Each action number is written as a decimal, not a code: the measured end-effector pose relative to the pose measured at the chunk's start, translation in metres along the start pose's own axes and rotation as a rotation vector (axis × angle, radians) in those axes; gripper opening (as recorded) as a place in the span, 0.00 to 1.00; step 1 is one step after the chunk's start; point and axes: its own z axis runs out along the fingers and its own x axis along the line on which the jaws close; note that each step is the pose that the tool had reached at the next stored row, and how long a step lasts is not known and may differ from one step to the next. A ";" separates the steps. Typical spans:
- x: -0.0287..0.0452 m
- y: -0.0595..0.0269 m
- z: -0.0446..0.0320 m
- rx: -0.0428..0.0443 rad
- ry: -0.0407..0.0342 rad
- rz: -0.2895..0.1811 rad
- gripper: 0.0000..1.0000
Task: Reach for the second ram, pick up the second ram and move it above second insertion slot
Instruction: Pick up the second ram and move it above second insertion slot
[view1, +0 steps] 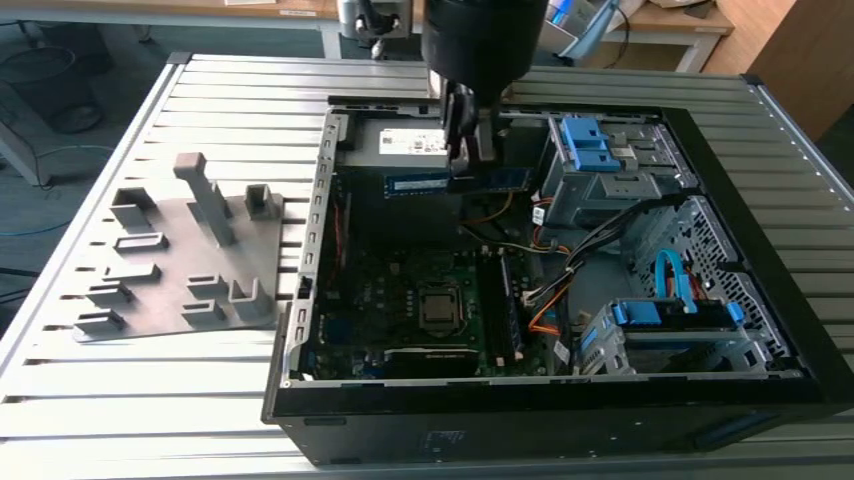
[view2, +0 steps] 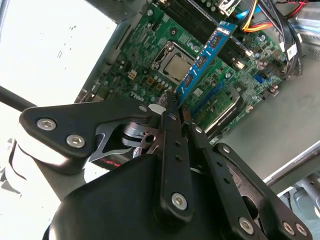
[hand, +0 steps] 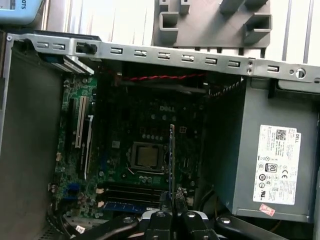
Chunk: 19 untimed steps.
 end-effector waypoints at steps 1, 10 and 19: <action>0.0001 -0.0007 0.0020 0.0000 -0.0002 0.000 0.14; 0.0025 -0.0022 0.0182 0.0002 -0.0004 0.038 0.14; 0.0034 -0.0057 0.0219 0.0036 -0.0507 0.052 0.14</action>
